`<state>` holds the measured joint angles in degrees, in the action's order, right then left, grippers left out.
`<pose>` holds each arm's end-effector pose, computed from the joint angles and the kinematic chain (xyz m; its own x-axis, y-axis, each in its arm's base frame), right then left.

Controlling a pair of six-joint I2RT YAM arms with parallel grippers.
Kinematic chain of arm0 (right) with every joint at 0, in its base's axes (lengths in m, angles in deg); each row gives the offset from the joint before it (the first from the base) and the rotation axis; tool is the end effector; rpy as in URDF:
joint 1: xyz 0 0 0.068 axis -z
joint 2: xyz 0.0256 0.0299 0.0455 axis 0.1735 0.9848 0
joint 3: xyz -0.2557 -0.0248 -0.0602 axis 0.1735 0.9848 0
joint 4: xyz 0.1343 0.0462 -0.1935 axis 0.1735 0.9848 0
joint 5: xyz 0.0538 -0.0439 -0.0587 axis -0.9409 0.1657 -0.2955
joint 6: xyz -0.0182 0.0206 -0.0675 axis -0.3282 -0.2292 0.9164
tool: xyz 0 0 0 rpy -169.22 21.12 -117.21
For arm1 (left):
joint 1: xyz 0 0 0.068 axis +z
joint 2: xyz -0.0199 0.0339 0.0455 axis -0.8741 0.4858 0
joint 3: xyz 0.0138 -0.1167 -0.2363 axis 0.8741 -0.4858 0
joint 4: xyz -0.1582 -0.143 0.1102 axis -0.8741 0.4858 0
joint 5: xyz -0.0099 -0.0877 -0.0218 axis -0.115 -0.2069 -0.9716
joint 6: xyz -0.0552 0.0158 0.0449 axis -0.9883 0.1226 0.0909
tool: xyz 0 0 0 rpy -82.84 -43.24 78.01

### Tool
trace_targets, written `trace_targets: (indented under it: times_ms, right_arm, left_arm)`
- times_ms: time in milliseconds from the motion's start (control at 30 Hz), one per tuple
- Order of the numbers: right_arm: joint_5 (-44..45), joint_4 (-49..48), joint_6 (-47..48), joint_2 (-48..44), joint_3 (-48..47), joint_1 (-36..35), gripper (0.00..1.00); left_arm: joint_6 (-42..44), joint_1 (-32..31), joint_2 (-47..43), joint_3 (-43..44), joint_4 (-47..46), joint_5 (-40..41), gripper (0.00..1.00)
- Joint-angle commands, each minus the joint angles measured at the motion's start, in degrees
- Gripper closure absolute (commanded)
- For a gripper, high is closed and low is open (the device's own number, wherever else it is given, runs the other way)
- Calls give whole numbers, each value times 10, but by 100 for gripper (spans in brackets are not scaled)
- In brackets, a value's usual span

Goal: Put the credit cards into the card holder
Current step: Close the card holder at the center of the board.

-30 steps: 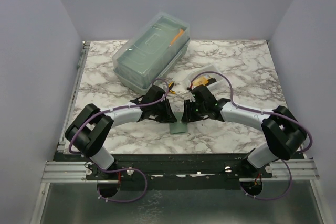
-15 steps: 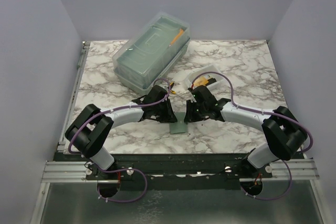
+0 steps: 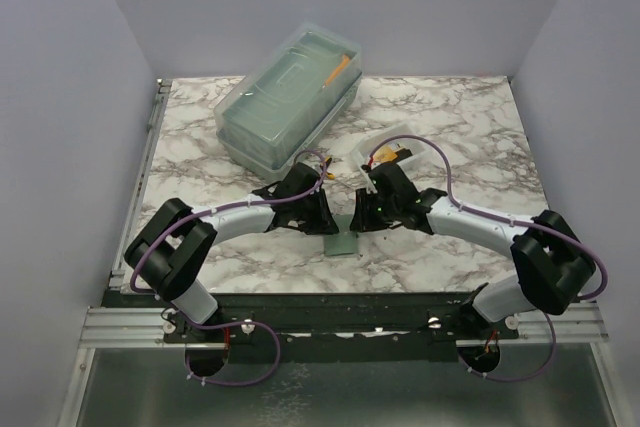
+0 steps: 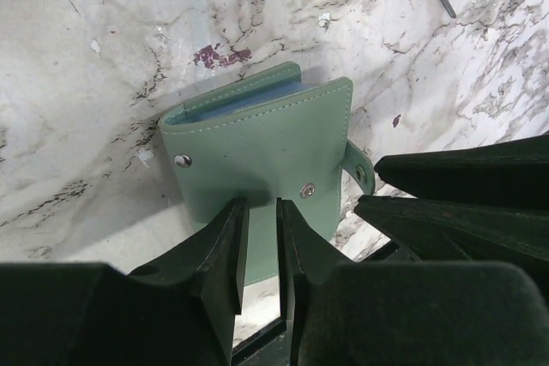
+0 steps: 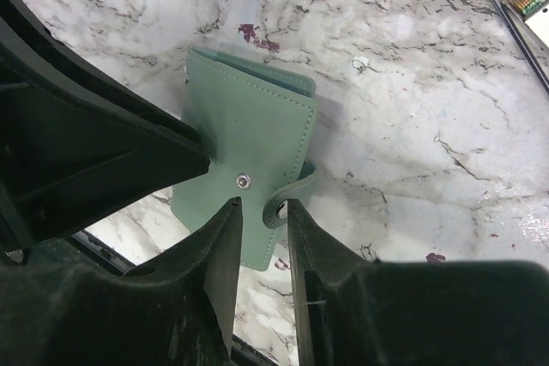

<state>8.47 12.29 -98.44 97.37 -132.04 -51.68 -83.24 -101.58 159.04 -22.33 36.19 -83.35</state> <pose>0.2108 0.1990 0.1750 -0.8618 -0.1009 -0.4972 -0.3370 0.8464 0.4123 0.2215 -0.2121 0.1501 -0.9596 -0.1383 -0.2451 0.0434 0.7879 -0.6143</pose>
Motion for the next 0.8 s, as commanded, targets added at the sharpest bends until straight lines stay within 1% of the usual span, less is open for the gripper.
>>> trace_targets:
  times_ms: [0, 100, 233, 433, 533, 633, 667, 767]
  right_arm:
    - [9, 4, -2, 11, 5, -4, 68]
    - [14, 9, 0, 17, 1, -4, 68]
    - [19, 15, 0, 21, 0, -4, 73]
    - [24, 20, -3, 19, 0, -5, 76]
    - [26, 22, -4, 19, 0, -5, 82]
    - [21, 20, -6, 14, 1, -5, 95]
    - [19, 20, -7, 12, 2, -5, 97]
    - [14, 19, -13, 5, 5, -4, 100]
  left_arm:
    - [9, -11, 11, 8, 17, 5, 74]
    - [8, -11, 11, 7, 17, 5, 74]
    - [8, -12, 11, 7, 17, 5, 74]
    - [10, -12, 10, 7, 17, 8, 74]
    - [10, -12, 11, 6, 17, 7, 74]
    - [10, -12, 10, 7, 18, 8, 74]
    - [10, -12, 10, 7, 18, 8, 74]
    - [10, -13, 12, 10, 18, 6, 74]
